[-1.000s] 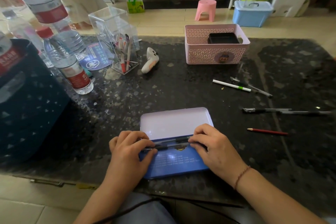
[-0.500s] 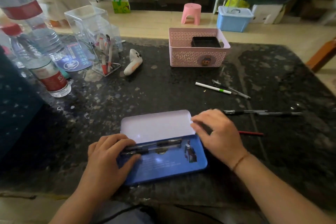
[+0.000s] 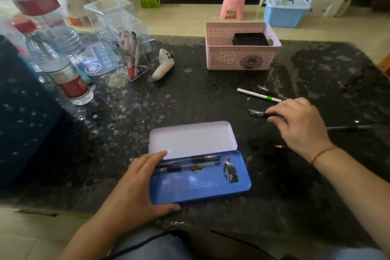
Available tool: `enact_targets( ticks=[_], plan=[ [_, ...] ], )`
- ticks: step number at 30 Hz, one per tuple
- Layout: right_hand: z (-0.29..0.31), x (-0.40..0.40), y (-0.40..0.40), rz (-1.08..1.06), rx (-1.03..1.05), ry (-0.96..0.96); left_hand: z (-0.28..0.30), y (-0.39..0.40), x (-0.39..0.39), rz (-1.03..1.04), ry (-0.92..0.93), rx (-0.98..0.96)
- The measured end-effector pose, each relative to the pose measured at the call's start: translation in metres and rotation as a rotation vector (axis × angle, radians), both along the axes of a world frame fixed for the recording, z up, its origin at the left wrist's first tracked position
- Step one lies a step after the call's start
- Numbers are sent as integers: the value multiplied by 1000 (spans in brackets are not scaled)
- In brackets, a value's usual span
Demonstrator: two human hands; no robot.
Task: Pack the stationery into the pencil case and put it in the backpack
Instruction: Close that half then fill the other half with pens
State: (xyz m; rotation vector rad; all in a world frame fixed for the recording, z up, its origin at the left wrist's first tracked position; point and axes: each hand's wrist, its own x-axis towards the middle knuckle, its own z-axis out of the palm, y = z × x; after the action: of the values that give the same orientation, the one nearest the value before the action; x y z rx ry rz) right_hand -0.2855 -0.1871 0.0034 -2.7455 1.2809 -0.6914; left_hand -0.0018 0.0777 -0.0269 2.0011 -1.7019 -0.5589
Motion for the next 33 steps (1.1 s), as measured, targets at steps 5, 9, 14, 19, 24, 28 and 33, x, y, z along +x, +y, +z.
enact_targets(
  ticks=[5,9,14,19,24,28,33],
  plan=[
    [2,70,104,470,2,21,2,3,2,10,85,-7],
    [-22,99,139,570,-18,31,-1,6,7,75,87,-137],
    [-26,115,143,560,-11,37,-5,3,10,74,11,-242],
    [-26,123,143,526,-10,66,-8,1,10,88,5,-271],
    [-28,124,144,473,58,-2,-9,0,11,89,-12,-270],
    [-24,119,141,494,60,8,-4,1,9,73,-23,-259],
    [-5,55,100,296,40,-111,-2,-4,6,183,93,-371]
  ],
)
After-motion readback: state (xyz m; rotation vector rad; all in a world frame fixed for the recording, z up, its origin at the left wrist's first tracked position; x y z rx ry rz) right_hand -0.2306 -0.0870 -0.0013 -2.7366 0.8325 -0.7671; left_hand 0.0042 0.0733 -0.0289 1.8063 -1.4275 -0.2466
